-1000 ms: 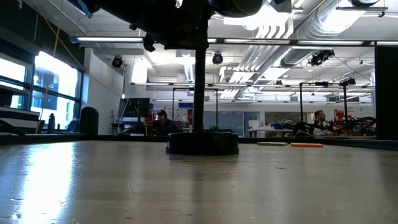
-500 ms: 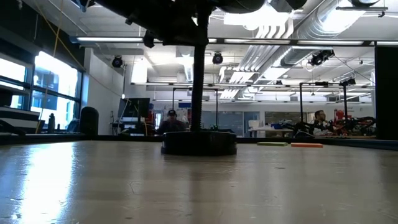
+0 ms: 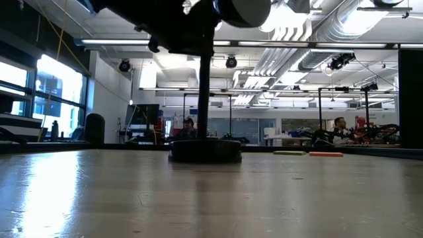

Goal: Screw lightbulb
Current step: Remove the white lightbulb from the black lamp, then return to Home Position

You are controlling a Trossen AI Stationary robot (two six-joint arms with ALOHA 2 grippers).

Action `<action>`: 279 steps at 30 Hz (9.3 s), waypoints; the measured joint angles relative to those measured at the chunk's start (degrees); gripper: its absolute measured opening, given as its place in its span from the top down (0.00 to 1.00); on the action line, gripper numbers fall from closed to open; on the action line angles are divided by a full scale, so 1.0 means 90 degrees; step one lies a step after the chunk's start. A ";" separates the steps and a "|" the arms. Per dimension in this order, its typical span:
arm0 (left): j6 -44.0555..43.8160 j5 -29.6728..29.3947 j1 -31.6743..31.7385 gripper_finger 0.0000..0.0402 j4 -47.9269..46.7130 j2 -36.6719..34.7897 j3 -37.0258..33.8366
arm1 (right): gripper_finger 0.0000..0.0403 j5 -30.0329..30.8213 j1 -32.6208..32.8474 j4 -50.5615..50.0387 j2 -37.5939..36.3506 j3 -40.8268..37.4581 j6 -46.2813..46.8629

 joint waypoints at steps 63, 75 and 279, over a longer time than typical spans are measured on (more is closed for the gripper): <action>0.1934 0.6801 0.5069 0.58 -0.3343 -0.0883 -0.0020 | 0.36 -0.6290 -0.3433 0.4612 -0.2464 -0.6239 0.3823; 0.0563 0.5381 0.4082 0.58 -0.2350 -0.2490 -0.1788 | 0.36 -0.5622 -0.3442 0.4683 -0.1793 -0.6227 0.3648; 0.0260 0.3380 0.0875 0.78 -0.1952 -0.9969 -0.5533 | 0.99 -0.7077 -0.5006 0.2282 -0.9668 -0.7533 0.4197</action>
